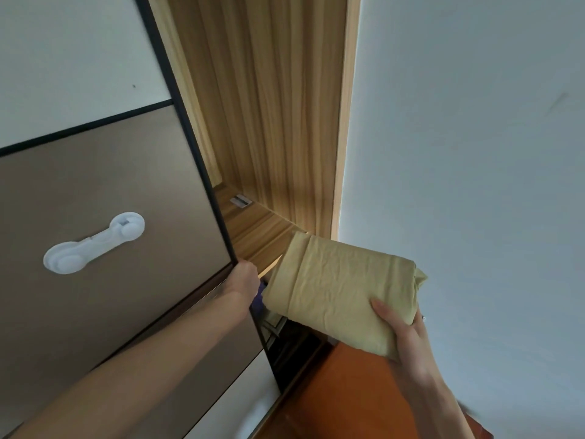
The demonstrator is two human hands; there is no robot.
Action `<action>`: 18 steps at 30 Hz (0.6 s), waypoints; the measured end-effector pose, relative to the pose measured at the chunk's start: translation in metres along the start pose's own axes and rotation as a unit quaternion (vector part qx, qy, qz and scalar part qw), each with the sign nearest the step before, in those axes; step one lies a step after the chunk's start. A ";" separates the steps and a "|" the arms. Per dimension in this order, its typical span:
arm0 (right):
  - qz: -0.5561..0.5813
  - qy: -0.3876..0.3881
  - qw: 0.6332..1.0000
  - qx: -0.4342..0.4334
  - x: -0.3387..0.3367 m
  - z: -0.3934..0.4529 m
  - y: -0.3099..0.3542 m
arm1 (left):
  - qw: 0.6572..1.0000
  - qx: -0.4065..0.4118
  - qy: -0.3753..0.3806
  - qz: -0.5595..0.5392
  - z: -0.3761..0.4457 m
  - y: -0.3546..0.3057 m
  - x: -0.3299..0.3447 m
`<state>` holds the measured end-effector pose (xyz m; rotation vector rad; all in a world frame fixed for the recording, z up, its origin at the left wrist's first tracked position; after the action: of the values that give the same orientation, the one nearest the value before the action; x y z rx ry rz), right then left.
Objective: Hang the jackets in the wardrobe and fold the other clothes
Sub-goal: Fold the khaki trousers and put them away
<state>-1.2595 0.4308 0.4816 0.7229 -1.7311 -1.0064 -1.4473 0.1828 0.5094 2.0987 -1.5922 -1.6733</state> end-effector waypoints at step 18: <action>-0.018 0.042 0.999 0.024 0.081 -0.060 -0.051 | 0.977 -0.116 0.092 -0.154 -0.118 0.005 0.096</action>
<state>-1.2304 0.3214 0.4838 0.8186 -1.6790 -0.9490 -1.3739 0.0505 0.4941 2.3826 -1.0076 -1.5892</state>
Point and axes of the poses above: each hand's wrist, its own z-axis towards the middle knuckle, its own x-axis out of the palm, y = z × x, the point moved 2 cm from there along z, towards the middle knuckle, and after that the axes turned 6 degrees about y, right-handed, at the moved point
